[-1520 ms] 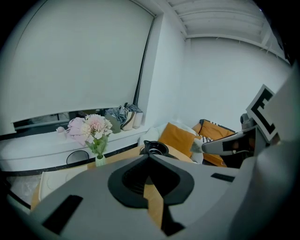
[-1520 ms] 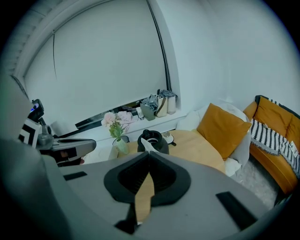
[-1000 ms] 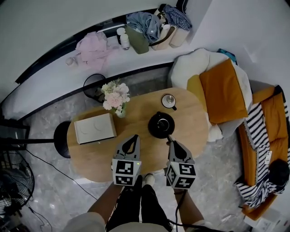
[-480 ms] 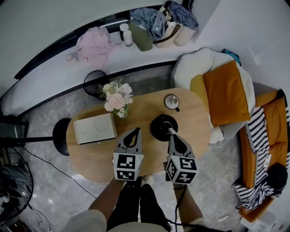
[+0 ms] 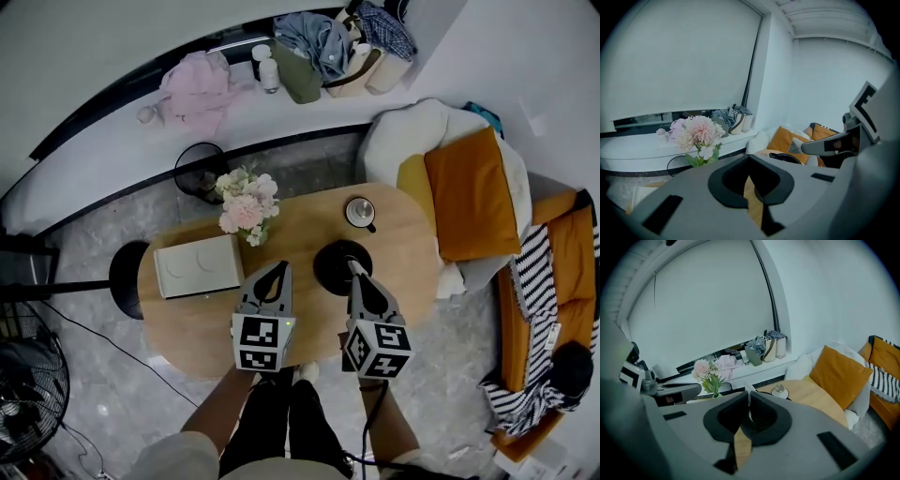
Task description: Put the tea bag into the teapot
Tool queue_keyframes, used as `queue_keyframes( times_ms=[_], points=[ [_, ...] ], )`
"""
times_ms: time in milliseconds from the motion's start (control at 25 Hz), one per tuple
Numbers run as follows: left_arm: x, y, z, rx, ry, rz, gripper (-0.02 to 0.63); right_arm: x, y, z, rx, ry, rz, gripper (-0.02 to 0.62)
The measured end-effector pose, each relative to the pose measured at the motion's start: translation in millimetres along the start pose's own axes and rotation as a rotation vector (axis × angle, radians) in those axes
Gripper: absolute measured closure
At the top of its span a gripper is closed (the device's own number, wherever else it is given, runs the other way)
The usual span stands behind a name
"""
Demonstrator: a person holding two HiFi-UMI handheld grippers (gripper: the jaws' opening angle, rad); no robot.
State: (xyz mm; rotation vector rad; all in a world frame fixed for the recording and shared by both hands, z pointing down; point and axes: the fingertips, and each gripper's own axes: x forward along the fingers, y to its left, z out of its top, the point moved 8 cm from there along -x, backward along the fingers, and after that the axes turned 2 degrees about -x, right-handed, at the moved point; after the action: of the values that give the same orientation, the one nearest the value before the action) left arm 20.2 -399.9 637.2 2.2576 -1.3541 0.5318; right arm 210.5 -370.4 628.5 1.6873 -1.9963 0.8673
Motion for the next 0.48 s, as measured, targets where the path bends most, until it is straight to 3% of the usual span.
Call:
queue_keyframes(
  times_ms=[120,480],
  points=[
    [-0.3,2.0,0.0,-0.003,0.001,0.003,0.601,2.3,1.2,-0.5,0.014,0.003,0.034,0.558],
    [-2.8,5.3,-1.1,-0.01,0.001,0.016,0.601,0.2,-1.0,-0.2,0.007,0.006,0.012,0.557]
  ],
)
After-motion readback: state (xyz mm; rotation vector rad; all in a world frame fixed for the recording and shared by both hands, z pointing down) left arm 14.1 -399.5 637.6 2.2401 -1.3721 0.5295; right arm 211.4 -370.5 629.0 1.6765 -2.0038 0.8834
